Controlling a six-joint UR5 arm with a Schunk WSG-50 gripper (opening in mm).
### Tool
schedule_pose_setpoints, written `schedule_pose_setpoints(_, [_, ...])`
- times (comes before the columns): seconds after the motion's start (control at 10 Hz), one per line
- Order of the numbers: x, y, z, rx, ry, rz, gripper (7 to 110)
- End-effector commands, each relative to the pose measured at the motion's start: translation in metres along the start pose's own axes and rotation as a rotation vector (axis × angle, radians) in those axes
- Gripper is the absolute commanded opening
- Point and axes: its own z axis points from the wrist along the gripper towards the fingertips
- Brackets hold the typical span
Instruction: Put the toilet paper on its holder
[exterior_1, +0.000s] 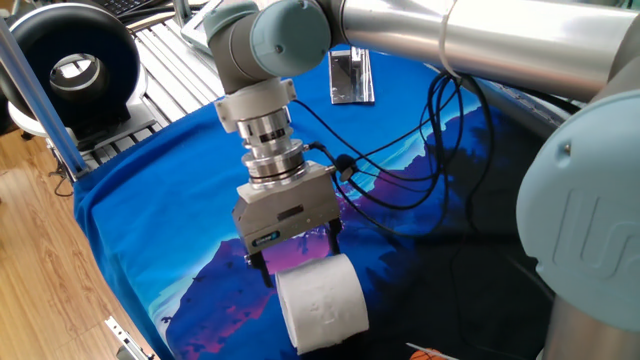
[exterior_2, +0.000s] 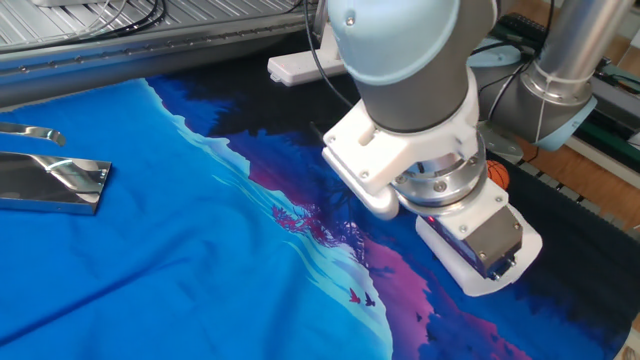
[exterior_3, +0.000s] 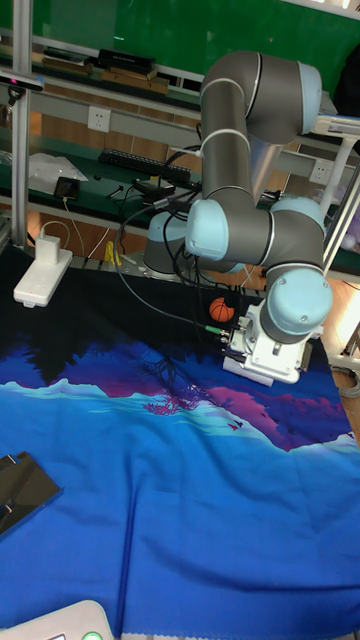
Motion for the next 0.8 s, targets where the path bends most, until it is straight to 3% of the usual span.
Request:
schedule_pose_setpoints(0.0, [-0.001,-0.002,-0.003,-0.012,-0.001,-0.009,110])
schedule_pose_setpoints(0.3, [-0.002,0.005,-0.011,0.017,-0.013,-0.012,110])
schedule_pose_setpoints(0.4, [-0.001,0.01,-0.013,0.008,-0.007,-0.02,88])
schedule_pose_setpoints(0.5, [0.0,0.009,-0.015,0.026,-0.004,-0.031,88])
schedule_pose_setpoints(0.6, [-0.004,-0.002,-0.019,0.1,-0.029,-0.053,88])
schedule_pose_setpoints(0.7, [-0.013,-0.001,-0.026,0.145,-0.074,-0.087,88])
